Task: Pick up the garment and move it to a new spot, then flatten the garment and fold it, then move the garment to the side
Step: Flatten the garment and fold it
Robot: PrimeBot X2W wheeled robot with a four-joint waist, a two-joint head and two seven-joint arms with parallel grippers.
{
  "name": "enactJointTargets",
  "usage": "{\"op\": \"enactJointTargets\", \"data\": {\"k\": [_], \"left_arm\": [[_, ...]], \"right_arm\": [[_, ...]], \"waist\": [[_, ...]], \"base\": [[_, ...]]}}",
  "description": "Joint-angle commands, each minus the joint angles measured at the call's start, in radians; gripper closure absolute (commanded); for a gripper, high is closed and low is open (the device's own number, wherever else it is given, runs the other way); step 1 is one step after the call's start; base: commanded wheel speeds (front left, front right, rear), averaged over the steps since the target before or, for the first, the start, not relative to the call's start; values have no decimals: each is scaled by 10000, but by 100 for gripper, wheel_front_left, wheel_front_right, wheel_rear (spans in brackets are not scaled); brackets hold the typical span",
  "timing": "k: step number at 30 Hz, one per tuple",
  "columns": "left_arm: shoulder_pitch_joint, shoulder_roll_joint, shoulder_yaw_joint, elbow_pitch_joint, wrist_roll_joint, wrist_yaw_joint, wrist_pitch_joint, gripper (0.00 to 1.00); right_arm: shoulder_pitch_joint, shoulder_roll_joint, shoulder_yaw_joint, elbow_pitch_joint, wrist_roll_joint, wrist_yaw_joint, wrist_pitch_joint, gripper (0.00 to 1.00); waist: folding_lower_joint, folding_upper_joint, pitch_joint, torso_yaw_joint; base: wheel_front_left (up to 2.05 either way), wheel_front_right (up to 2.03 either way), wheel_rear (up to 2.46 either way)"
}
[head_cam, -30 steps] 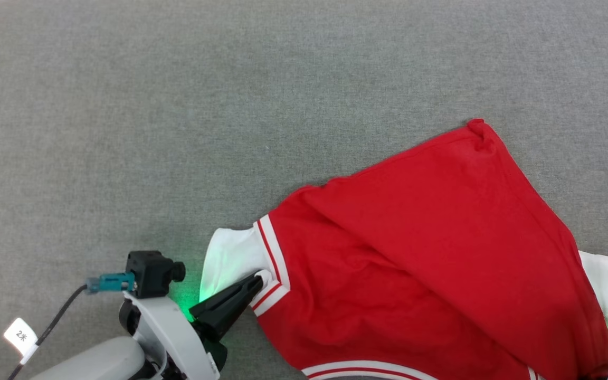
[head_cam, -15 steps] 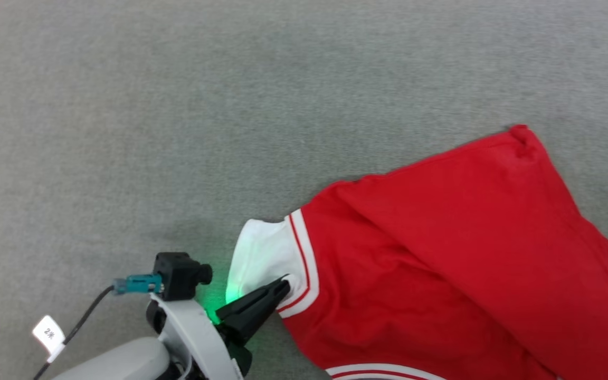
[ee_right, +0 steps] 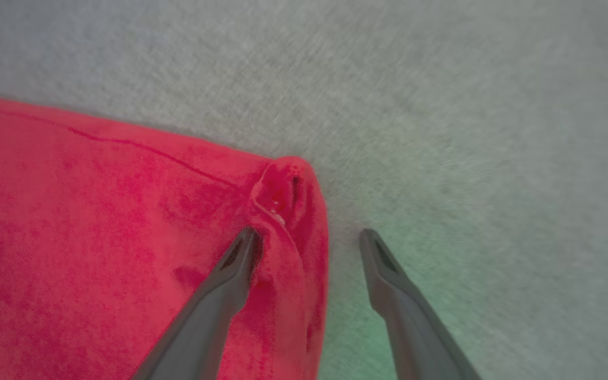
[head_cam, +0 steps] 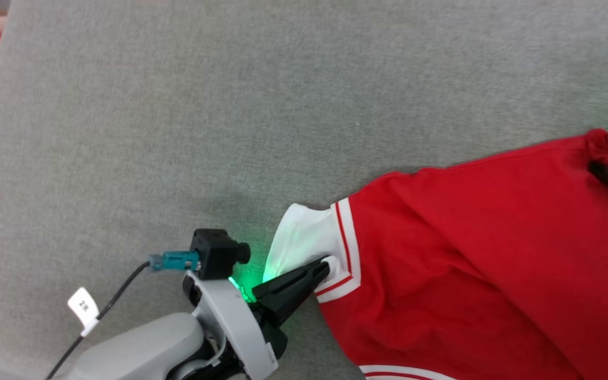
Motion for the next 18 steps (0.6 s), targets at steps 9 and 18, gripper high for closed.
{"op": "enactJointTargets", "data": {"k": [9, 18], "left_arm": [[-220, -181, 317, 405, 103, 18, 12, 100], [-511, 422, 1516, 102, 276, 15, 10, 100]], "right_arm": [[-537, 65, 1287, 1295, 440, -14, -746, 100], [-1667, 778, -179, 2699, 433, -12, -2736, 100]], "waist": [[0, 0, 263, 201], [0, 0, -571, -439]], "base": [[0, 0, 0], [0, 0, 0]]}}
